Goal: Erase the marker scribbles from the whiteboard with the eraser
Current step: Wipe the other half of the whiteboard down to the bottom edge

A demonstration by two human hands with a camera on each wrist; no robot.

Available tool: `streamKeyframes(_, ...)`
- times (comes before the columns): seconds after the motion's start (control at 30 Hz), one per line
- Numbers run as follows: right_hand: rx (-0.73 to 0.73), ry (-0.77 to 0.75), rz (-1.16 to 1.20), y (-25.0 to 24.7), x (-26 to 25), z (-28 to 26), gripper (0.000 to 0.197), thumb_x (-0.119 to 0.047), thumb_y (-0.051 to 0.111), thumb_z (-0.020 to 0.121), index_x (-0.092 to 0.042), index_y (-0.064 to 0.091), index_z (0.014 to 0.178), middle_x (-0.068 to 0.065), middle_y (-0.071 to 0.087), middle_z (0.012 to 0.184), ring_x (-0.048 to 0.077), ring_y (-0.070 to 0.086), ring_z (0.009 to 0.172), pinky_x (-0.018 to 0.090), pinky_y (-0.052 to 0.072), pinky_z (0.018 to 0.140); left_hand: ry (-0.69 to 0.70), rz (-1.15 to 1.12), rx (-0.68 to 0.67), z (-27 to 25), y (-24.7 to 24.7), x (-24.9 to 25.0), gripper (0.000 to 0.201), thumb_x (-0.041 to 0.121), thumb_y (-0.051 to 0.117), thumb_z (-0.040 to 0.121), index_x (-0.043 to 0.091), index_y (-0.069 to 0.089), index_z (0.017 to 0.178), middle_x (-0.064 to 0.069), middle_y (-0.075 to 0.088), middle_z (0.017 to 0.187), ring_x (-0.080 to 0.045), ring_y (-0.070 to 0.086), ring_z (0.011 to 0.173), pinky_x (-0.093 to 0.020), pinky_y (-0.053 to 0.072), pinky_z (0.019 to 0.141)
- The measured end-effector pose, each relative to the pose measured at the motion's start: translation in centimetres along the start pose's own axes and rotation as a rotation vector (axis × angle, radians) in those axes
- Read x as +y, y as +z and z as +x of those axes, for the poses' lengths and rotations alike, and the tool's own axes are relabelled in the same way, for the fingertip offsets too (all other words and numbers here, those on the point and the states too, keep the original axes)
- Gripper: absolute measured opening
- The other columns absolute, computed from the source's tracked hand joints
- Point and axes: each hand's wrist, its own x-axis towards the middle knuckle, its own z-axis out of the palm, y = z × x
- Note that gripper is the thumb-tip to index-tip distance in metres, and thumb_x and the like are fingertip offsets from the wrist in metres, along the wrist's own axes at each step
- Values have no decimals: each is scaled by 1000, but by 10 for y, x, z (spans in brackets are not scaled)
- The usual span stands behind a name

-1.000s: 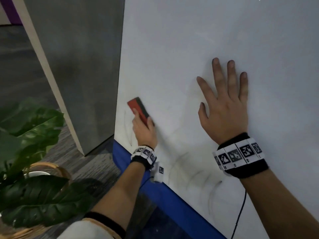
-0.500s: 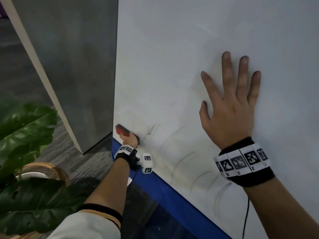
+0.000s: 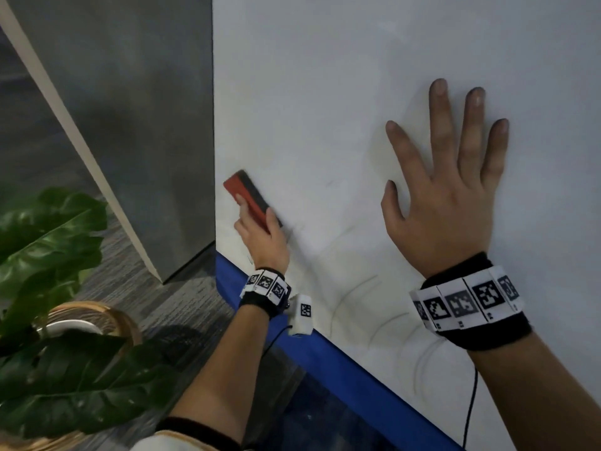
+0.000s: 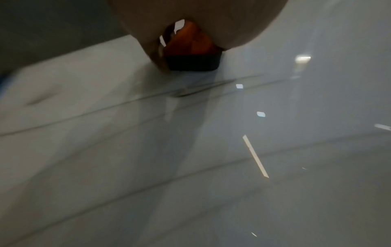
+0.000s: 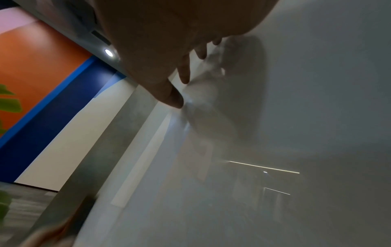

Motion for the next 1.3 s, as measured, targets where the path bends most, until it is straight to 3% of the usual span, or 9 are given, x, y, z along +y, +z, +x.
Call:
streamKeyframes(0.13,-22,-62,-29,0,9,-4,62,-19,57,91,-22,44,151,17,21,166,43,17,153,49,-2,126,-535,44,8,-6,0,-111,62,23,47,106,5,19,158,-24,41,151,-39,46,136,-33,34,116)
streamKeyframes(0.27,-14,-89,-54,1,11,-7,60,-20,54,92,-22,44,151,17,23,166,44,20,152,49,-1,126,-754,72,44,-23,12,-161,61,23,49,104,1,26,156,-24,39,154,-42,42,139,-45,31,119)
streamKeyframes(0.37,8,-64,-41,3,8,-8,59,-20,55,92,-21,47,150,18,27,164,45,23,151,51,2,125,-618,20,36,-22,10,-110,59,25,44,107,10,20,159,-20,40,154,-39,44,138,-44,34,118)
streamKeyframes(0.53,14,-47,-38,7,7,-8,60,-20,55,92,-21,46,151,18,28,164,46,25,150,51,3,125,-46,-28,78,1,8,-73,59,31,45,106,15,23,158,-7,38,159,-20,39,145,-32,31,122)
streamKeyframes(0.77,-39,-95,-36,3,12,-12,62,-21,54,93,-23,40,153,15,21,167,42,18,153,48,-2,126,-700,50,31,-53,17,-134,62,27,41,108,3,14,159,-25,33,157,-42,39,141,-40,33,118)
streamKeyframes(1.07,-51,-119,87,-6,19,-13,55,-14,52,93,-20,47,147,13,18,168,36,15,156,45,6,127,-15,-71,-110,-99,31,13,65,40,59,99,28,25,154,3,58,136,-8,61,119,-20,50,101)
streamKeyframes(1.13,-44,-145,175,-11,26,-15,54,-12,56,90,-16,51,144,14,23,167,34,19,155,44,10,126,-71,-10,-54,-88,24,-3,65,42,54,101,23,23,155,-7,60,138,-23,62,121,-31,51,101)
streamKeyframes(1.23,-61,-195,274,-18,45,-26,55,-12,58,88,-13,54,142,15,29,164,31,24,153,40,16,123,-445,104,9,-76,15,-16,64,44,44,105,17,19,158,-21,57,140,-42,58,122,-39,47,100)
streamKeyframes(1.3,-89,-237,262,-23,57,-36,54,-11,58,88,-14,54,142,15,30,164,30,26,153,39,19,122,-419,126,10,-82,17,4,63,47,43,105,19,21,157,-20,58,139,-42,59,122,-39,46,101)
